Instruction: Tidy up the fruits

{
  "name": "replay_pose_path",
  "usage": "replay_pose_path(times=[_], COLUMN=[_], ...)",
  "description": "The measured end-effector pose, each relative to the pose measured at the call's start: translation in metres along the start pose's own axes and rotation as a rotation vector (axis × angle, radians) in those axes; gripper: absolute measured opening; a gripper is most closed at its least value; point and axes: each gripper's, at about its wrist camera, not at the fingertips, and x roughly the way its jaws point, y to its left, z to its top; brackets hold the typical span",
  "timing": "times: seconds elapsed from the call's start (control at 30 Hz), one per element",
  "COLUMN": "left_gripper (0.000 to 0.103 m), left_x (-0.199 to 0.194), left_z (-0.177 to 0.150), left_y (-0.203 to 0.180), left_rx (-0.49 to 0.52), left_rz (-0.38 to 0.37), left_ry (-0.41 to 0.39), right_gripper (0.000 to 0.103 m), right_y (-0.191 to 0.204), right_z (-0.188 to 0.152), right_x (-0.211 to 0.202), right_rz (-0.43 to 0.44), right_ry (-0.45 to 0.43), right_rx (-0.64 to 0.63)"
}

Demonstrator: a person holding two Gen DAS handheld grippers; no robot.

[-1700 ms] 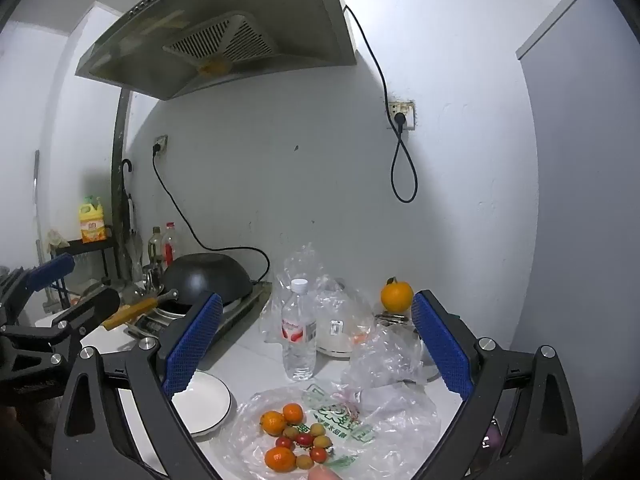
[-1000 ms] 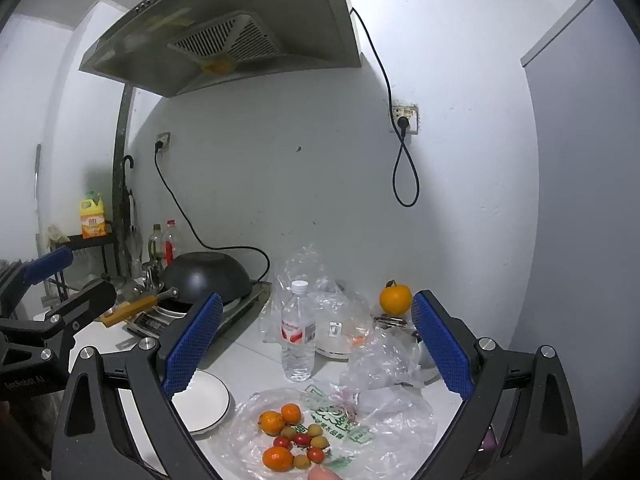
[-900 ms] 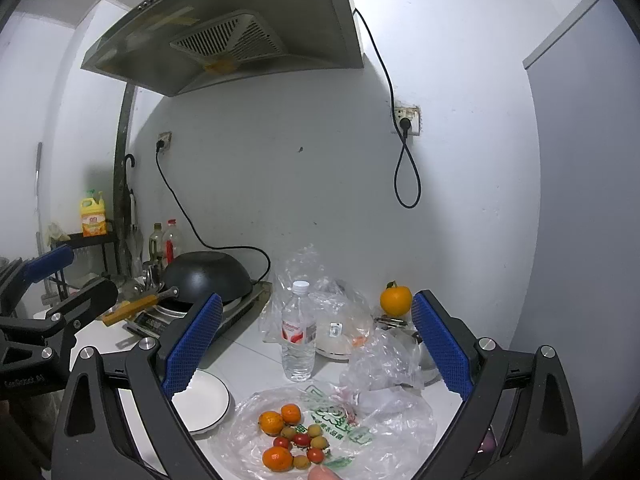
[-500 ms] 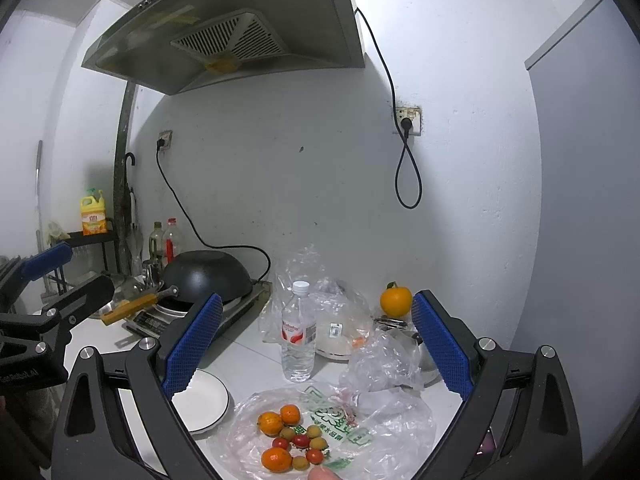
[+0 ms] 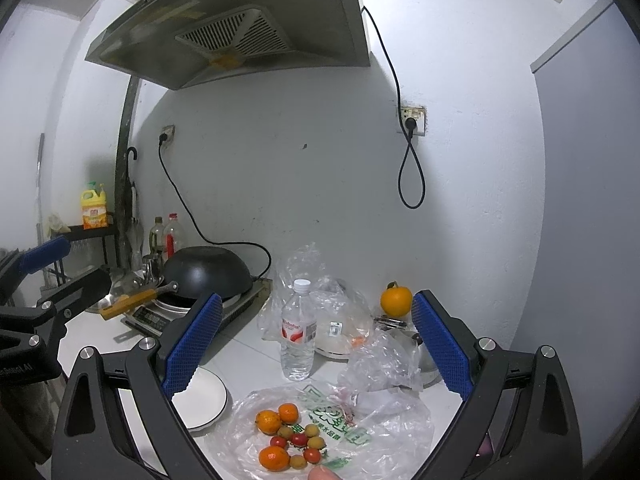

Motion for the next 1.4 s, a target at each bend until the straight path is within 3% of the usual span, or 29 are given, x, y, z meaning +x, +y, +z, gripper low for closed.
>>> replay_pose_path(times=[1.4], left_gripper=[0.096], left_x=[0.03], left_z=[-0.006], left_y=[-0.001], left_rx=[0.002], left_rz=[-0.003], left_ry=[0.039], right_gripper=[0.097], right_y=[-0.006], right_z=[-0.004], right_x=[0.019], right_rz=[0.011], right_ry=[0.034], right_rx=[0.004])
